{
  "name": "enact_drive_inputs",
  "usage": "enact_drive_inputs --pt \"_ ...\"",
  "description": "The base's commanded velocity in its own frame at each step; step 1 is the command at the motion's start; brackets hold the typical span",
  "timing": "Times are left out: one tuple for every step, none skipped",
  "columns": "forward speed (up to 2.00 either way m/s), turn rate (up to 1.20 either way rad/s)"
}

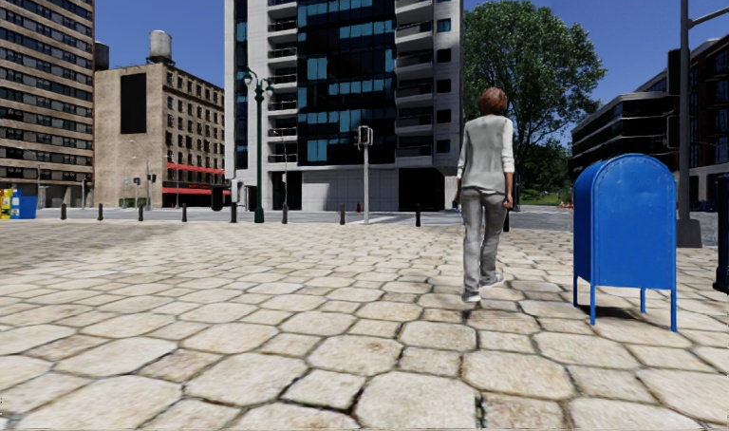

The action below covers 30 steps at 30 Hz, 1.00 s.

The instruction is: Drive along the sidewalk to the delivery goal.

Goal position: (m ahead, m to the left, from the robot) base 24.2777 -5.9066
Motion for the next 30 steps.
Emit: enact_drive_inputs --pt "2.00 0.00" --pt "2.00 0.00" --pt "2.00 0.00" --pt "2.00 0.00" --pt "2.00 0.00" --pt "2.00 0.00" --pt "2.00 0.00" --pt "2.00 0.00" --pt "2.00 0.00" --pt "2.00 0.00" --pt "2.00 0.00" --pt "2.00 0.00" --pt "2.00 0.00" --pt "2.00 0.00" --pt "2.00 0.00" --pt "2.00 0.00" --pt "2.00 0.00" --pt "2.00 0.00" --pt "2.00 0.00" --pt "2.00 0.00" --pt "2.00 0.00" --pt "2.00 0.00" --pt "2.00 0.00" --pt "2.00 0.00" --pt "2.00 0.00" --pt "2.00 -0.13" --pt "2.00 -0.13" --pt "2.00 -0.28" --pt "2.00 -0.38" --pt "2.00 -0.42"
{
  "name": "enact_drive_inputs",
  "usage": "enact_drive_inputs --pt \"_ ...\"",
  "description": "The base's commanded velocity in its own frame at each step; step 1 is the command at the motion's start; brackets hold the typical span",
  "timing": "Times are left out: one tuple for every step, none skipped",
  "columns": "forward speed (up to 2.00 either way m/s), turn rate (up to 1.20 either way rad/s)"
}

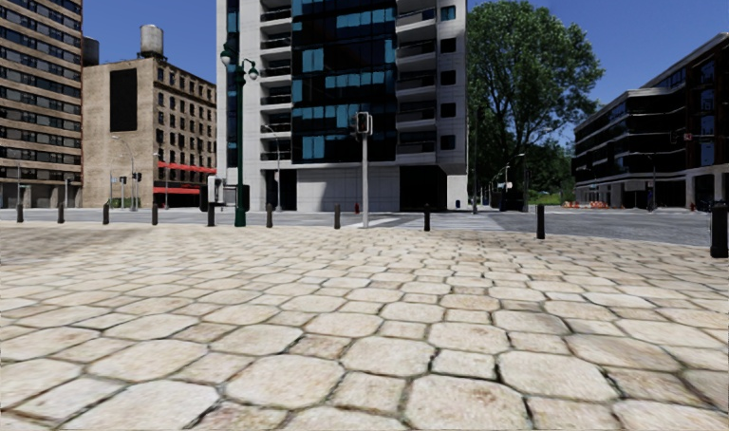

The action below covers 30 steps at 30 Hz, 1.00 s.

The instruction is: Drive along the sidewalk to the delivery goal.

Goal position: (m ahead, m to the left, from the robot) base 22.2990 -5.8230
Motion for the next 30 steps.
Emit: enact_drive_inputs --pt "2.00 -0.42" --pt "2.00 -0.44" --pt "2.00 -0.45" --pt "2.00 -0.45" --pt "2.00 -0.45" --pt "2.00 -0.45" --pt "2.00 -0.45" --pt "2.00 -0.45" --pt "2.00 -0.45" --pt "2.00 -0.45" --pt "2.00 -0.45" --pt "2.00 -0.45" --pt "2.00 -0.45" --pt "2.00 -0.45" --pt "2.00 -0.45" --pt "2.00 -0.45" --pt "2.00 -0.45" --pt "2.00 -0.45" --pt "2.00 -0.45" --pt "2.00 -0.45" --pt "2.00 -0.45" --pt "2.00 -0.45" --pt "2.00 -0.43" --pt "2.00 -0.34" --pt "2.00 -0.31" --pt "2.00 -0.31" --pt "2.00 -0.30" --pt "2.00 -0.28" --pt "2.00 -0.27" --pt "2.00 -0.27"
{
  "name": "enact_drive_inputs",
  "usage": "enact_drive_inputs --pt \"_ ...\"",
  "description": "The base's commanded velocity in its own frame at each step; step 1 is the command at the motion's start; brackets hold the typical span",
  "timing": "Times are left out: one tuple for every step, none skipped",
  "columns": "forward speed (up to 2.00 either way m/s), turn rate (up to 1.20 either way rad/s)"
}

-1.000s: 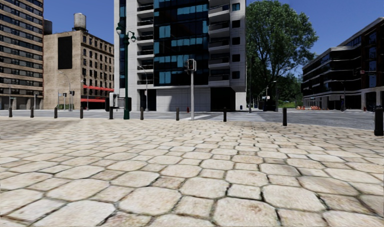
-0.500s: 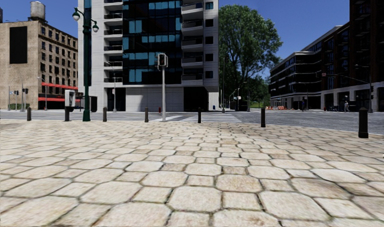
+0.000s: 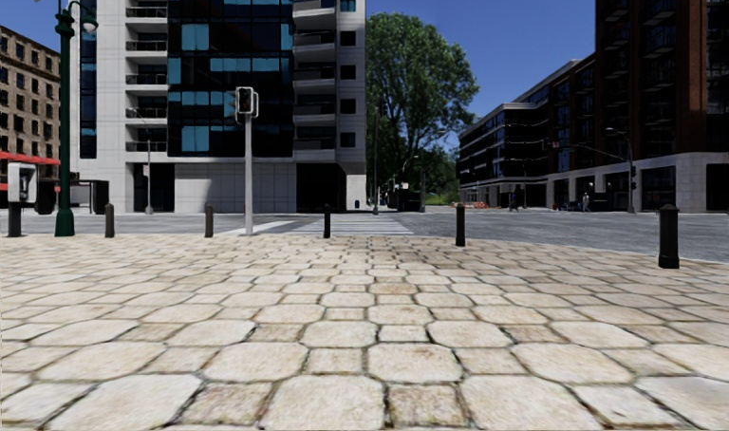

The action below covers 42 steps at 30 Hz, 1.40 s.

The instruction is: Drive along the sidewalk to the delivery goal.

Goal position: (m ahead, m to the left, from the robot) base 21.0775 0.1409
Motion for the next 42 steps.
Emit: enact_drive_inputs --pt "2.00 -0.11" --pt "2.00 0.00" --pt "2.00 0.00" --pt "2.00 0.00" --pt "2.00 0.00" --pt "2.00 0.00" --pt "2.00 0.00" --pt "2.00 0.00" --pt "2.00 0.00" --pt "2.00 0.00" --pt "2.00 0.00" --pt "2.00 0.00" --pt "2.00 0.00" --pt "2.00 0.00" --pt "2.00 0.00" --pt "2.00 0.00" --pt "2.00 0.00" --pt "2.00 0.00" --pt "2.00 0.00" --pt "2.00 0.00" --pt "2.00 0.00" --pt "2.00 0.00" --pt "2.00 0.00" --pt "2.00 -0.02" --pt "2.00 -0.07" --pt "2.00 -0.07" --pt "2.00 -0.10" --pt "2.00 -0.11" --pt "2.00 -0.18" --pt "2.00 -0.18" --pt "2.00 -0.22" --pt "2.00 -0.22" --pt "2.00 -0.22" --pt "2.00 -0.22" --pt "2.00 -0.08" --pt "2.00 0.00" --pt "2.00 0.00" --pt "2.00 0.00" --pt "2.00 0.00" --pt "2.00 0.00" --pt "2.00 0.00" --pt "2.00 0.00"
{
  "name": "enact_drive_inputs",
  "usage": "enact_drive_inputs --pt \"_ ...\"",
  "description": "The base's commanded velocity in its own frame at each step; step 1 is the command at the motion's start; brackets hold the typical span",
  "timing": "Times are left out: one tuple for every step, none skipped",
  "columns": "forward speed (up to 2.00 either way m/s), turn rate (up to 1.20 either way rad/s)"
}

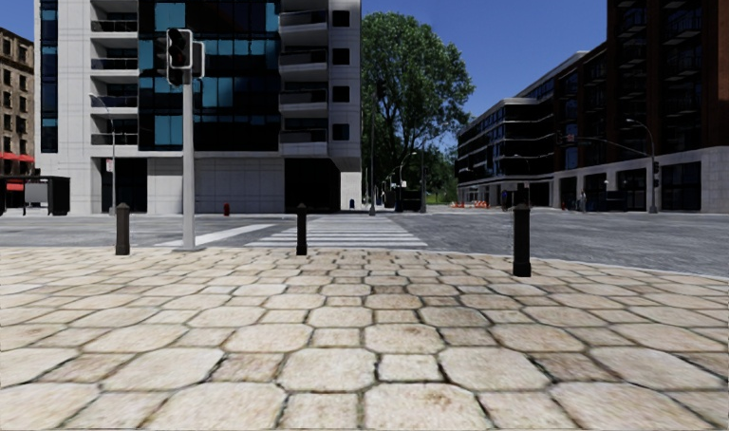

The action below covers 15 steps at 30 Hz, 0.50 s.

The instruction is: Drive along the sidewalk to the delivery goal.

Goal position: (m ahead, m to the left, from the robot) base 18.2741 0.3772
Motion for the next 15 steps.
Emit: enact_drive_inputs --pt "2.00 0.00" --pt "2.00 0.00" --pt "2.00 0.00" --pt "2.00 0.00" --pt "2.00 0.00" --pt "2.00 0.00" --pt "2.00 0.00" --pt "2.00 0.00" --pt "2.00 0.00" --pt "2.00 0.00" --pt "2.00 0.00" --pt "2.00 0.00" --pt "2.00 0.00" --pt "2.00 0.00" --pt "2.00 0.00"
